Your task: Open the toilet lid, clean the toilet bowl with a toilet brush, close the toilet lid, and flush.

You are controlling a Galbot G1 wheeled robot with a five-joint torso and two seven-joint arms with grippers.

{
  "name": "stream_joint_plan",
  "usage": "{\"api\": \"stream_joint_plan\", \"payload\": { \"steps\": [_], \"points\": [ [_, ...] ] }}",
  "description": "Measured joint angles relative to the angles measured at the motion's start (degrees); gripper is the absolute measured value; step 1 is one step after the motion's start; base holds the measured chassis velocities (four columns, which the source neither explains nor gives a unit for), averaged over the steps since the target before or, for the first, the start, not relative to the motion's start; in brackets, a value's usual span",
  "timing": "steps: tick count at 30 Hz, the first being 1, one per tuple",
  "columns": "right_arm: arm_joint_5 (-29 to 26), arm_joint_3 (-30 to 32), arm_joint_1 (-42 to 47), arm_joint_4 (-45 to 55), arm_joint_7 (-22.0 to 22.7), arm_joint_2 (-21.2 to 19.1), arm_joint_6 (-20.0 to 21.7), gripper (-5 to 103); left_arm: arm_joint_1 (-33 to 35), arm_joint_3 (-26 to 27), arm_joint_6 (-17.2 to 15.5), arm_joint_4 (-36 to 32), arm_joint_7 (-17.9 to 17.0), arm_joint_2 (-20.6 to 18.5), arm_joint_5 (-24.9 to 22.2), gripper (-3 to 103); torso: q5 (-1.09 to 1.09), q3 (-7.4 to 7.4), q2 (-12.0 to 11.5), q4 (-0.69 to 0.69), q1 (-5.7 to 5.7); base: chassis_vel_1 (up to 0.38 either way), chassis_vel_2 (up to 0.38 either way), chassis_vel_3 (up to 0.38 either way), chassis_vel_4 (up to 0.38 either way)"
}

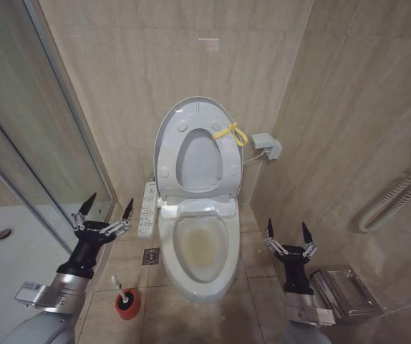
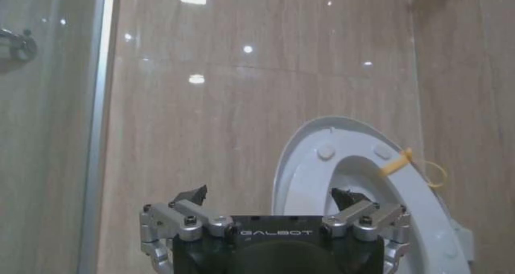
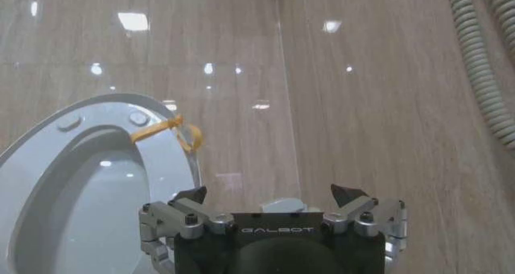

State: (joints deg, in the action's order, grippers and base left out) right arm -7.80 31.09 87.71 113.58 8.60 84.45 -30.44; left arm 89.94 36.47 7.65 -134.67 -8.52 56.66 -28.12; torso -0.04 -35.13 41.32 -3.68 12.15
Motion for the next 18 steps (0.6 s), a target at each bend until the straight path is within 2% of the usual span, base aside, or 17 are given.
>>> {"api": "stream_joint_plan", "payload": {
  "steps": [10, 18],
  "points": [
    [-0.5, 0.7, -1.5, -0.8, -1.2, 0.1, 0.0, 100, -1.9, -0.5, -0.2, 1.7, -1.1, -0.3, -0.8, 100, 0.01, 0.00, 0.0, 0.00, -0.01, -0.005, 0.008, 0.006, -0.006],
    [-0.6, 0.8, -2.2, -2.0, -1.3, -0.1, -0.1, 100, -3.5, -1.6, -0.3, 3.2, -1.0, -0.8, -1.3, 100, 0.00, 0.00, 0.0, 0.01, -0.01, -0.143, 0.149, 0.141, -0.154]
  ]
}}
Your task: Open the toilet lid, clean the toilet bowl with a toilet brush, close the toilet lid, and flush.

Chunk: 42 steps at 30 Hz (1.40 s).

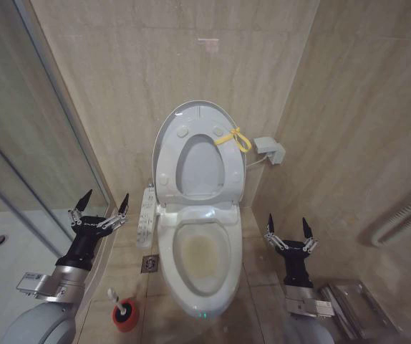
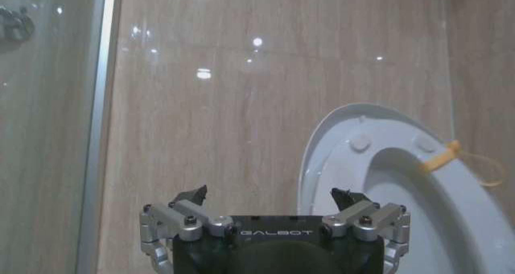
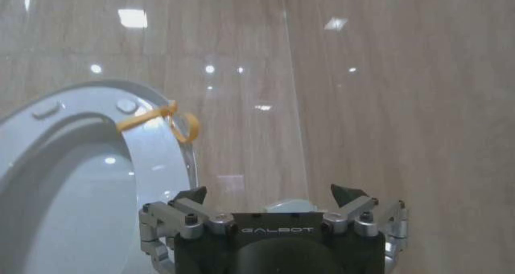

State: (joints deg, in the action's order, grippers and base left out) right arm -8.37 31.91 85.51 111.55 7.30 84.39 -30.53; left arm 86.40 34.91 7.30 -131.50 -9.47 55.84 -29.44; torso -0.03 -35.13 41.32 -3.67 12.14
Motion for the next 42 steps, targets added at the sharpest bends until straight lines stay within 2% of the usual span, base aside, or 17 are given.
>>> {"api": "stream_joint_plan", "payload": {
  "steps": [9, 13, 16, 21, 23, 29, 34, 36, 42],
  "points": [
    [1.6, -0.3, -1.1, -1.1, 0.3, 0.1, 0.0, 100, -2.2, -2.0, -0.1, 1.9, 0.6, -0.4, -0.4, 100, 0.00, -0.02, 0.0, -0.04, 0.06, -0.174, 0.176, 0.186, -0.201],
    [1.8, -0.3, -1.9, -1.7, 0.6, 0.0, 0.3, 100, -3.0, -2.1, -0.2, 2.4, 0.6, -0.7, -1.0, 100, 0.01, -0.02, 0.0, 0.03, 0.04, -0.028, 0.061, 0.020, -0.016],
    [2.1, -0.3, -3.0, -2.0, 2.0, -0.2, 1.4, 100, -3.5, -1.6, -0.3, 2.8, 0.7, -1.0, -1.6, 100, 0.00, 0.01, 0.0, -0.02, -0.02, 0.033, -0.043, -0.024, 0.065],
    [2.8, -0.2, -4.9, -2.3, 4.3, -1.0, 3.4, 100, -3.7, -0.8, -0.4, 2.9, 0.8, -1.0, -2.2, 100, 0.00, 0.01, 0.0, -0.03, -0.03, 0.030, -0.052, -0.073, 0.031],
    [2.8, 0.0, -7.1, -2.7, 6.4, -2.4, 5.7, 100, -4.0, 0.1, -0.5, 2.6, 1.1, -1.2, -3.2, 100, 0.00, 0.01, 0.0, -0.01, -0.01, 0.000, 0.000, 0.000, 0.000],
    [0.5, 0.5, -11.6, -3.7, 7.4, -5.9, 8.5, 100, -4.2, 3.1, -1.0, 0.8, 1.1, -1.6, -3.8, 100, 0.00, 0.00, 0.0, -0.01, 0.01, 0.000, 0.000, 0.000, 0.000],
    [-1.5, 0.5, -15.2, -5.9, 7.8, -9.1, 9.8, 100, -4.3, 5.2, -1.3, 0.9, 1.0, -2.4, -3.8, 100, 0.00, 0.00, 0.0, -0.01, 0.01, 0.000, 0.000, 0.000, 0.000],
    [-3.0, 0.0, -18.6, -8.3, 8.3, -11.7, 10.7, 100, -4.8, 5.9, -1.7, 1.6, 0.9, -2.7, -4.1, 100, 0.00, 0.00, 0.0, -0.01, 0.01, 0.000, 0.000, 0.000, 0.000],
    [-5.8, -1.6, -26.4, -14.7, 8.4, -15.4, 11.2, 100, -5.3, 7.0, -2.6, 2.2, 1.1, -1.8, -5.0, 100, 0.00, -0.01, 0.0, -0.01, 0.01, 0.000, 0.000, 0.000, 0.000]
  ]
}}
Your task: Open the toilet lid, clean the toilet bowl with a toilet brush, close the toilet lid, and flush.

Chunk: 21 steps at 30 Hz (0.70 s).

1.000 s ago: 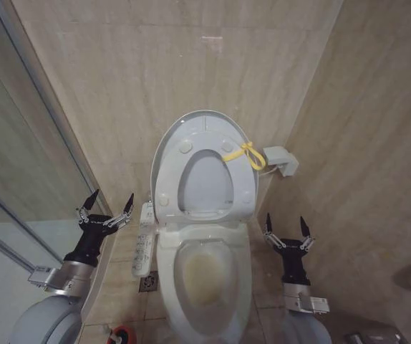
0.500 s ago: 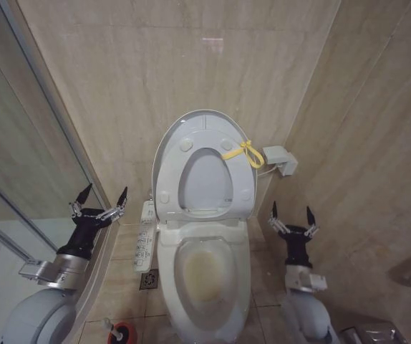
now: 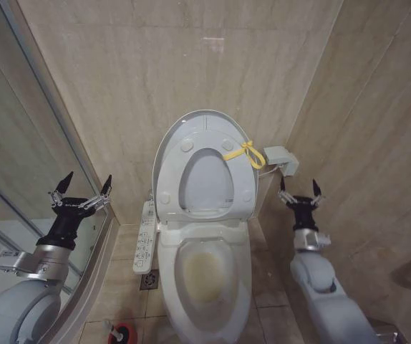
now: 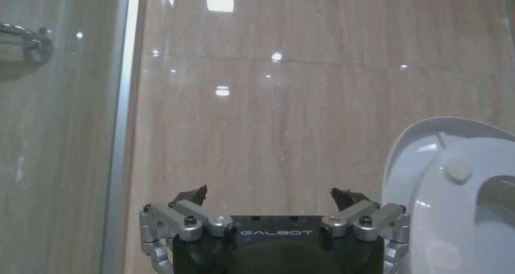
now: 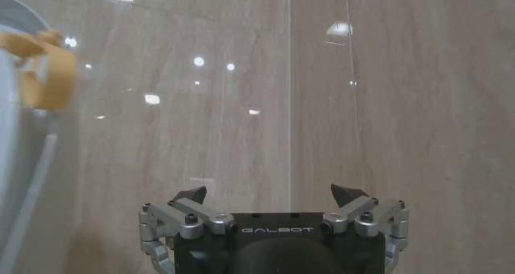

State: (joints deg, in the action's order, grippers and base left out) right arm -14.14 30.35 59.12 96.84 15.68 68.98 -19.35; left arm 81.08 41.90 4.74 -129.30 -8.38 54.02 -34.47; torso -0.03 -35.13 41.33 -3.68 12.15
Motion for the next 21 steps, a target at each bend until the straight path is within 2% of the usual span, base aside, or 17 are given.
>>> {"api": "stream_joint_plan", "payload": {
  "steps": [5, 14, 21],
  "points": [
    [-2.1, -1.4, -4.5, -3.4, -0.1, -0.5, 0.4, 100, -0.4, 1.2, -0.3, 1.7, -0.1, 0.1, -0.1, 100, 0.00, 0.00, 0.0, 0.00, 0.00, 0.000, 0.000, 0.000, 0.000],
    [-3.2, -6.6, -15.6, -10.9, -1.7, 2.1, 0.5, 100, -2.6, 3.3, -1.3, 7.2, -0.7, 0.0, -1.6, 100, 0.01, 0.00, 0.0, 0.02, 0.00, 0.000, 0.000, 0.000, 0.000],
    [-3.7, -10.2, -17.7, -10.6, -1.7, 3.1, 1.2, 100, -3.3, 2.7, -2.0, 7.9, -0.8, 0.1, -1.8, 100, 0.01, 0.00, 0.0, 0.00, 0.00, 0.000, 0.000, 0.000, 0.000]
  ]
}}
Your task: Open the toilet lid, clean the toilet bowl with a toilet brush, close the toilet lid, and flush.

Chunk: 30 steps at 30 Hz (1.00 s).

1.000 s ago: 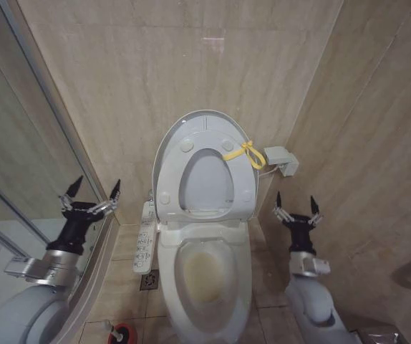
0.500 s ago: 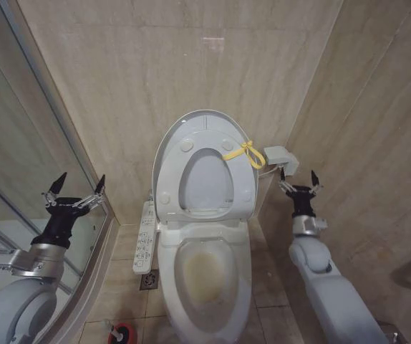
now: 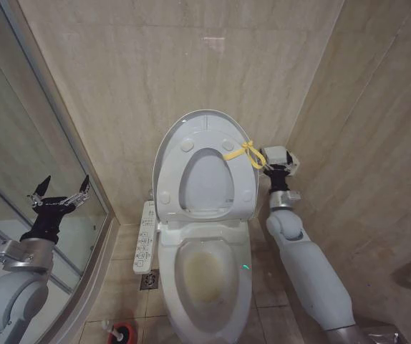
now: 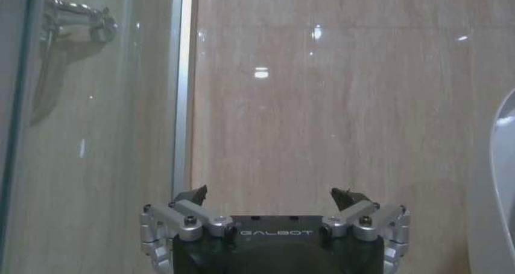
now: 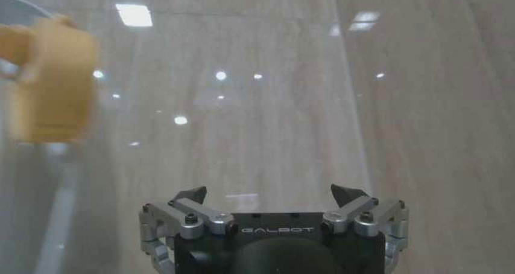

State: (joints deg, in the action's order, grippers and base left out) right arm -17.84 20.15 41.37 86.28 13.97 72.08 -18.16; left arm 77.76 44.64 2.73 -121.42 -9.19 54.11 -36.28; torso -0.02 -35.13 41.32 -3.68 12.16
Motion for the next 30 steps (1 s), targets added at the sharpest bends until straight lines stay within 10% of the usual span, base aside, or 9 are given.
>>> {"api": "stream_joint_plan", "payload": {
  "steps": [30],
  "points": [
    [-2.5, 4.5, 16.5, 13.3, 0.3, -7.8, -1.4, 100, -1.6, -4.8, -1.8, 1.3, -1.0, 1.9, 1.7, 100, -0.02, 0.01, 0.0, 0.00, -0.01, 0.000, 0.000, 0.000, 0.000]
  ]
}}
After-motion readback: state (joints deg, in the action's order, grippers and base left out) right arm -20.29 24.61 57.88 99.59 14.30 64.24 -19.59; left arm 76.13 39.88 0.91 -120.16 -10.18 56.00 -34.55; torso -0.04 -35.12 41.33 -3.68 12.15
